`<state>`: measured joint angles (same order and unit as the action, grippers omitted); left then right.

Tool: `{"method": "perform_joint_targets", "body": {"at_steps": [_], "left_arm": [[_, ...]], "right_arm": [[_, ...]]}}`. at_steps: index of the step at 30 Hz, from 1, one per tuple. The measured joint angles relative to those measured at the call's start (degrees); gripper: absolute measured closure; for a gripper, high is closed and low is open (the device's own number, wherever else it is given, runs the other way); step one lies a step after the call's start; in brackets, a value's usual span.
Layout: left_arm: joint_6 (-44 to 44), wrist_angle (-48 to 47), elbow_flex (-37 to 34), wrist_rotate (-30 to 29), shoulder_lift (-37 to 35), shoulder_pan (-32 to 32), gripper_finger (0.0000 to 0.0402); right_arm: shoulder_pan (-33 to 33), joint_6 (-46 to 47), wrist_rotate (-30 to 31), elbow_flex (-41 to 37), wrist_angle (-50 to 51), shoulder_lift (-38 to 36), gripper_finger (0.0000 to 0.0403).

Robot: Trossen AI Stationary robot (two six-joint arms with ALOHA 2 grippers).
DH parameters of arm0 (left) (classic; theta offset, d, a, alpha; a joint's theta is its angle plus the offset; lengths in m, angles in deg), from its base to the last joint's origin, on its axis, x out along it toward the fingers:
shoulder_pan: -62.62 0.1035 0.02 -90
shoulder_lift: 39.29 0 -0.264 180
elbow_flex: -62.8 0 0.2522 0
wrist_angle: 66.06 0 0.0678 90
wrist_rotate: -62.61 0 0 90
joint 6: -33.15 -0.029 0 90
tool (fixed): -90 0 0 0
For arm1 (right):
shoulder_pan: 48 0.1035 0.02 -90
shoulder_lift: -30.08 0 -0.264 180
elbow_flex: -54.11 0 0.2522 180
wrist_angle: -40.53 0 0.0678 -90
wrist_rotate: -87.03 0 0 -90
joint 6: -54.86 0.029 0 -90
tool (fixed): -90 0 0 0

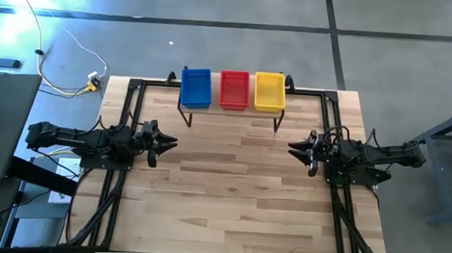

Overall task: Stack baskets on shelf by color
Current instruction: Return to Home Position

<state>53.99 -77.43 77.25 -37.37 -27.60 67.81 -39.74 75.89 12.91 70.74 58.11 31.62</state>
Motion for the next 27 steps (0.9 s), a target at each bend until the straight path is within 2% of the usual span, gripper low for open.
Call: {"method": "perform_joint_targets", "body": {"at_steps": [27], "left_arm": [[0.02,0.0,0.02,-0.02,-0.01,0.0,0.0308]], "right_arm": [[0.0,-0.52,0.17,0.04,0.19,0.02,0.0279]]}}
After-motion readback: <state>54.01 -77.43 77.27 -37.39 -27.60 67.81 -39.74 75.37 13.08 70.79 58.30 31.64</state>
